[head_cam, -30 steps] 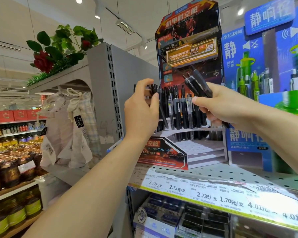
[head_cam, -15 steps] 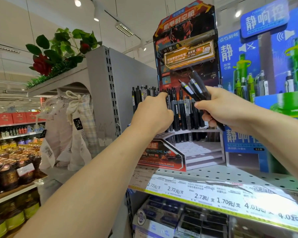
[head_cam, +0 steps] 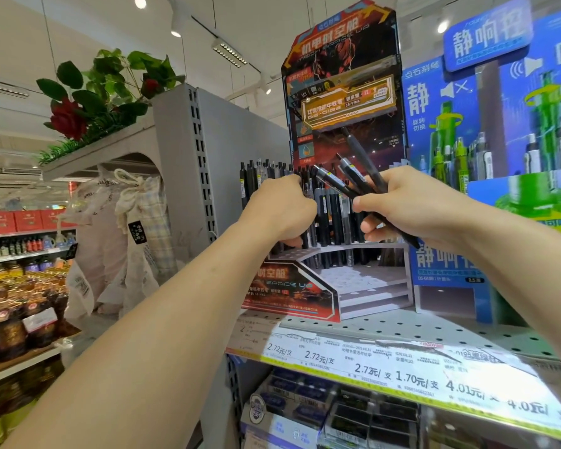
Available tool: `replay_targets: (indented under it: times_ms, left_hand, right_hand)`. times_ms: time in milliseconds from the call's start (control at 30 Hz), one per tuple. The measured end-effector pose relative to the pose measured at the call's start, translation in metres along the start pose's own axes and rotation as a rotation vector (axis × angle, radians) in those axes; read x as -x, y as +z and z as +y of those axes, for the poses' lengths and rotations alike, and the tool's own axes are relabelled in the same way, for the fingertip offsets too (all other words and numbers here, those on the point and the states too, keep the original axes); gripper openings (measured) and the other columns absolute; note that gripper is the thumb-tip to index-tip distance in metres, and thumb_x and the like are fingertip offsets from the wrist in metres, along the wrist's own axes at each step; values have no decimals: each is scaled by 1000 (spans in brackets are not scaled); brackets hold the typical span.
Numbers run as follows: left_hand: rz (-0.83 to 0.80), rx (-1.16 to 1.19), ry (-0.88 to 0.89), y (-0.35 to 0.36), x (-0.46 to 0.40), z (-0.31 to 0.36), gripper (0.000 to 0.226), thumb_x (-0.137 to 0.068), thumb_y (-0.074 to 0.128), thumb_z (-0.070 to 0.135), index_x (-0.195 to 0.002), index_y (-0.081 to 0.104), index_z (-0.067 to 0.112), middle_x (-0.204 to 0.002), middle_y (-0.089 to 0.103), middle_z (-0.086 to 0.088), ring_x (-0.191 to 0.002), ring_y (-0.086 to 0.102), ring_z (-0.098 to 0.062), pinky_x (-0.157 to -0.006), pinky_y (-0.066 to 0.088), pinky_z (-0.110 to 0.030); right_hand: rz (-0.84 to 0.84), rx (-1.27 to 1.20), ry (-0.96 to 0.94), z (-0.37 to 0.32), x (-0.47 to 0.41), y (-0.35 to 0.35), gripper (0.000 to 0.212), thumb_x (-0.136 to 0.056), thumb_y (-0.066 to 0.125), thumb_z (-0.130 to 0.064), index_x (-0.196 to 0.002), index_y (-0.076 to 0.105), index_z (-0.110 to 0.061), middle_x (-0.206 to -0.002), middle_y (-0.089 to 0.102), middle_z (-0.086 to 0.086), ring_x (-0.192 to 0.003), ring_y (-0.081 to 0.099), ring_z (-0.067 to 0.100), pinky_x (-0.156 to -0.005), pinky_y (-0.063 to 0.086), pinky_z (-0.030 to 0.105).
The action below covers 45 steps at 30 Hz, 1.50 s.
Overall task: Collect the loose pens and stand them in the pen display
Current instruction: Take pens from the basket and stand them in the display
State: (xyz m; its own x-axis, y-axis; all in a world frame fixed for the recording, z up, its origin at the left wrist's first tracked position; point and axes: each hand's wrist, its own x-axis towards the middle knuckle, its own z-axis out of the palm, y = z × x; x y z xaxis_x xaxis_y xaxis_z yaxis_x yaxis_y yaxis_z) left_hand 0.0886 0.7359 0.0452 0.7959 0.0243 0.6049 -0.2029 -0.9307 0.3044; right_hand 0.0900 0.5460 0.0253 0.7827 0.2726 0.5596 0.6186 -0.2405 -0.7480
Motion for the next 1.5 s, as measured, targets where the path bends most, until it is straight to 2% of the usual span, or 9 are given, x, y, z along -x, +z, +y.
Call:
replay_targets:
  times_ms: [100, 167, 267, 467, 600, 733, 833, 1067, 1500]
  left_hand:
    - [130, 314, 7, 7, 7, -2, 49, -96, 44, 24, -145, 46, 25, -86, 74, -4, -66, 73, -20, -68, 62, -37]
    - [187, 558, 12, 10, 14, 0, 29, -100, 44, 28, -122, 62, 27, -77, 74, 1, -57, 72, -18, -55, 57, -30]
    - [223, 679, 21, 10, 22, 7, 25, -100, 49, 44, -91, 67, 29, -78, 75, 4, -60, 73, -15, -55, 54, -30]
    - [239, 902, -21, 8, 25, 22, 21, -98, 62, 28, -89, 70, 11, -80, 77, 6, -72, 75, -7, -56, 58, -22]
    - [467, 1160, -111, -9, 21, 18, 11, -100, 60, 19, -96, 68, 14, -87, 75, 2, -73, 75, -7, -58, 56, -19]
    - [690, 1066, -75, -17, 19, 2, 13, -98, 61, 15, -105, 60, 27, -78, 73, 5, -71, 74, -9, -61, 59, -25]
    - [703, 709, 74, -6, 21, -13, 28, -96, 64, 21, -113, 50, 38, -72, 70, 2, -68, 72, -15, -70, 62, -40]
    - [646, 398, 210, 11, 20, -16, 20, -94, 69, 28, -112, 62, 32, -79, 61, 23, -70, 67, -10, -70, 62, -42]
    - [534, 231, 212, 9, 10, -14, 27, -96, 64, 29, -122, 56, 30, -77, 63, 13, -70, 65, -11, -76, 60, -41]
  right_hand:
    - [-10, 13, -9, 0, -1, 1, 10, -100, 62, -12, -94, 69, -15, -73, 66, 4, -59, 70, 9, -61, 62, 28]
    - [-17, 22, -12, 1, -1, 2, 9, -100, 62, -12, -96, 70, -15, -78, 66, 5, -60, 70, 9, -62, 63, 30]
    - [-34, 32, -24, 1, -1, 2, 9, -100, 63, -13, -100, 70, -18, -85, 69, 7, -62, 70, 9, -64, 64, 31]
    - [-79, 14, -61, -1, 2, 1, 13, -103, 58, -18, -99, 70, -23, -82, 73, -4, -62, 69, 12, -57, 59, 26]
    - [-44, -33, -20, -1, 1, 1, 15, -107, 51, -28, -106, 65, -21, -92, 74, 2, -55, 65, 13, -47, 52, 25]
    - [28, 104, -52, 0, 0, -1, 15, -105, 53, -29, -99, 65, -24, -75, 69, -6, -43, 47, 9, -42, 40, 25]
    - [0, 123, -46, -2, 1, 0, 27, -105, 53, -32, -82, 54, -18, -47, 50, -12, -37, 36, 5, -38, 33, 20]
    - [-14, 6, -62, -5, 4, -1, 13, -106, 48, -23, -98, 53, -32, -76, 51, 2, -45, 37, 8, -42, 32, 23]
    - [-22, 31, -78, -5, 5, 0, 24, -105, 48, -15, -87, 52, -31, -73, 54, 2, -45, 39, 9, -42, 36, 23]
